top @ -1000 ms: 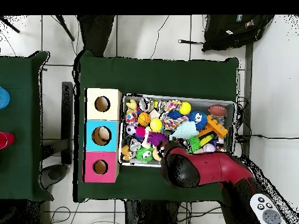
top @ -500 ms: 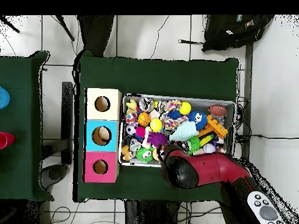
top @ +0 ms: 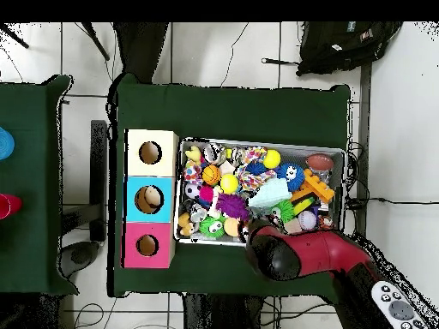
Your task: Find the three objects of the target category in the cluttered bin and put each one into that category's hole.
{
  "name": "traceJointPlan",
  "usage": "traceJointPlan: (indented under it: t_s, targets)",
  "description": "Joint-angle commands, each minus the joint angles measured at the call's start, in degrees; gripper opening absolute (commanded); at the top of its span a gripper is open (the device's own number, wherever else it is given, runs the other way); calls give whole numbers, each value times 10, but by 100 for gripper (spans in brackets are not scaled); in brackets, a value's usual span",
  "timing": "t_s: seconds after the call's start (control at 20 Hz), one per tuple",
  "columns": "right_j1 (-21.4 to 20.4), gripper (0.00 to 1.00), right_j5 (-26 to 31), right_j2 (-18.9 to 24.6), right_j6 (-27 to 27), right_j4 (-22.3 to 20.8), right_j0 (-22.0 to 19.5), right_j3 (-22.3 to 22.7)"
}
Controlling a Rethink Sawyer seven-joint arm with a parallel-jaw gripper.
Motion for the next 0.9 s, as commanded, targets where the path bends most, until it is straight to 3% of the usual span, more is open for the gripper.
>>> traceJointPlan:
  t_s: [0.05, 0.45, 0.9]
  targets:
    - [35, 100, 81, 55, -129, -41, -37, -53]
    - [45, 100, 117, 94, -175, -68, -54, -56]
    - [67, 100, 111, 121, -152, -101, -42, -54]
